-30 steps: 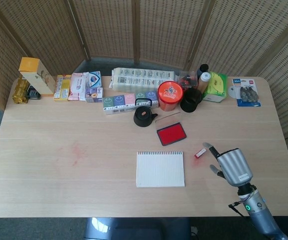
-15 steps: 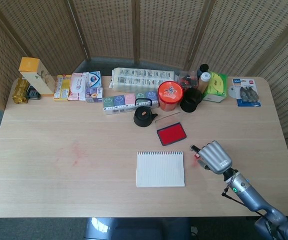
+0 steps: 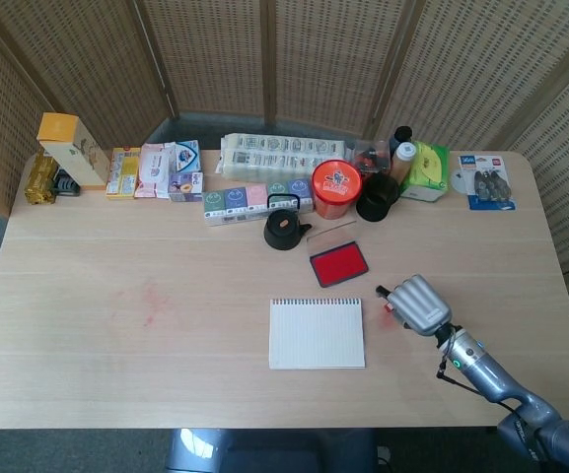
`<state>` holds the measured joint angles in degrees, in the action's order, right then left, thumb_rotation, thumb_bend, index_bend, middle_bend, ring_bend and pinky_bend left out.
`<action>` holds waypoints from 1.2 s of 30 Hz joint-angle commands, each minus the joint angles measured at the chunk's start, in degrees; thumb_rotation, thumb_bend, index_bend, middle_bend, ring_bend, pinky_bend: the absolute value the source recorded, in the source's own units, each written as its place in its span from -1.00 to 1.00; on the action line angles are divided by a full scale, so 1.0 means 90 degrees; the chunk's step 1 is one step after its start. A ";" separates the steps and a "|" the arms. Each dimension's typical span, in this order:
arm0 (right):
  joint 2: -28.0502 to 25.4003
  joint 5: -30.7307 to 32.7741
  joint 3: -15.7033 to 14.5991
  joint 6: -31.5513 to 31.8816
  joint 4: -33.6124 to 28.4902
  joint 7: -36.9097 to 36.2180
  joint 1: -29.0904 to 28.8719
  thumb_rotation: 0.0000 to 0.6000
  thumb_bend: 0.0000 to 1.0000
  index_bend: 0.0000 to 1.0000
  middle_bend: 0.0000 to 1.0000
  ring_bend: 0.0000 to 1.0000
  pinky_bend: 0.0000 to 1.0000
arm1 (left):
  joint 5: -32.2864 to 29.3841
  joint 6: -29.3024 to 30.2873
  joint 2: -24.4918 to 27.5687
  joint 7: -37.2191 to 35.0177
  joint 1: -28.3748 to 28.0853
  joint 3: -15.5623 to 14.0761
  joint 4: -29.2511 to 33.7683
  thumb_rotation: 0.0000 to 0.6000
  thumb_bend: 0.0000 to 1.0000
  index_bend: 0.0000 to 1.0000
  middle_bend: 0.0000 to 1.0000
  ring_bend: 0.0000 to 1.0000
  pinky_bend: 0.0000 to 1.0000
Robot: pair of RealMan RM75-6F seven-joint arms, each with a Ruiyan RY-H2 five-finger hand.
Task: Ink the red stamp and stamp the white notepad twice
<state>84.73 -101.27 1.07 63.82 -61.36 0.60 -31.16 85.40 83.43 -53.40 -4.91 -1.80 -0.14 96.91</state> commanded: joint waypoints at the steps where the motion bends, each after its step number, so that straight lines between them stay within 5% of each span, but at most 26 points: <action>1: 0.0107 -0.0033 -0.0104 0.0020 0.0315 -0.0085 -0.0056 1.00 -0.27 -0.23 1.00 1.00 1.00 | -0.0023 -0.0026 -0.0008 0.0023 -0.0011 0.0002 0.0004 1.00 -1.00 -1.00 -1.00 -1.00 -0.98; 20: 0.0734 0.0063 -0.0387 0.0164 0.1795 -0.0870 -0.0172 1.00 -0.27 -0.14 1.00 1.00 1.00 | -0.0091 -0.0127 -0.0059 0.0197 -0.0040 -0.0021 0.0055 1.00 -1.00 -1.00 -1.00 -1.00 -0.98; 36: 0.0906 0.0335 -0.0438 0.0099 0.2122 -0.1374 -0.0193 1.00 -0.24 0.00 1.00 1.00 1.00 | -0.0091 -0.0157 -0.0066 0.0218 -0.0056 -0.0034 0.0066 1.00 -1.00 -1.00 -1.00 -1.00 -0.98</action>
<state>92.83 -98.40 -2.84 64.80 -42.33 -11.61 -32.90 84.58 82.02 -53.99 -2.95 -2.30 -0.44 97.51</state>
